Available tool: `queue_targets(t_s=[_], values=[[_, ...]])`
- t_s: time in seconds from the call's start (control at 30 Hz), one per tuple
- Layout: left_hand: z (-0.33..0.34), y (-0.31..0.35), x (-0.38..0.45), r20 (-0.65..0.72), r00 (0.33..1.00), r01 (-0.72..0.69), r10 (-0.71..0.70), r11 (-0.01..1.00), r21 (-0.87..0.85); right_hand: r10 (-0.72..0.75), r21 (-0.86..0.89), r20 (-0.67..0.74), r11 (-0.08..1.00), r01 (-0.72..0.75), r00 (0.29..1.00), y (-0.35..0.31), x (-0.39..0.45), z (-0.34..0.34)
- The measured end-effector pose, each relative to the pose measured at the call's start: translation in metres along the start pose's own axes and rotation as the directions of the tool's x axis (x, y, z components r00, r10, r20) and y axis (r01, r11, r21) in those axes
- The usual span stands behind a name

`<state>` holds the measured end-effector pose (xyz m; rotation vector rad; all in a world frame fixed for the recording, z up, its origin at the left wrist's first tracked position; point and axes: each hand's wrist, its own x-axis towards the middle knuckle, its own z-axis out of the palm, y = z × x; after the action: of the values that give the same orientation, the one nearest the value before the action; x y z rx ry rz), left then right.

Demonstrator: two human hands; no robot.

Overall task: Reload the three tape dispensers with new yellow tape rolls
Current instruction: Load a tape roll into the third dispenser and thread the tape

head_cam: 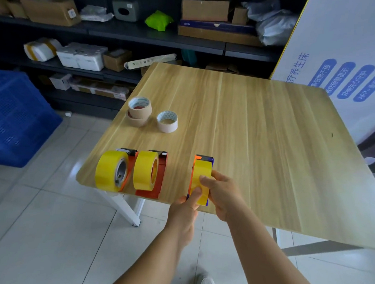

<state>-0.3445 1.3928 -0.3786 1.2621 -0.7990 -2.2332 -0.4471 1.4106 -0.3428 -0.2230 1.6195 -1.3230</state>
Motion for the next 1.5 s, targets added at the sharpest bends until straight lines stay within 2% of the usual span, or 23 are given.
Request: queue_targets(t_s=[0.47, 0.7, 1.0, 1.2, 1.3, 1.4, 1.5], values=[[0.001, -0.003, 0.031, -0.126, 0.992, 0.012, -0.011, 1.000, 0.009, 0.073, -0.002, 0.013, 0.997, -0.073, 0.997, 0.013, 0.038, 0.001], [-0.006, -0.007, 0.031, -0.143, 0.989, 0.042, -0.029, 0.995, 0.092, 0.082, -0.012, 0.010, 0.997, -0.082, 0.997, 0.013, 0.036, 0.002], [-0.002, 0.001, 0.023, -0.169, 0.985, 0.049, -0.039, 0.997, 0.055, 0.118, -0.022, -0.011, 0.993, -0.119, 0.993, 0.016, 0.038, 0.005], [0.002, 0.012, 0.018, -0.233, 0.971, 0.091, -0.045, 0.978, 0.190, 0.121, -0.084, -0.027, 0.989, -0.123, 0.992, 0.015, 0.042, 0.007], [0.007, 0.018, 0.015, -0.274, 0.961, 0.052, 0.047, 0.938, 0.343, 0.128, -0.096, -0.043, 0.987, -0.131, 0.991, 0.014, 0.040, 0.009], [0.012, 0.023, 0.011, -0.251, 0.957, -0.030, 0.146, 0.910, 0.414, 0.127, -0.106, -0.064, 0.985, -0.133, 0.990, 0.014, 0.041, 0.010], [0.012, 0.025, 0.009, -0.261, 0.948, -0.040, 0.184, 0.879, 0.475, 0.126, -0.138, -0.093, 0.981, -0.138, 0.988, 0.012, 0.040, 0.012]])
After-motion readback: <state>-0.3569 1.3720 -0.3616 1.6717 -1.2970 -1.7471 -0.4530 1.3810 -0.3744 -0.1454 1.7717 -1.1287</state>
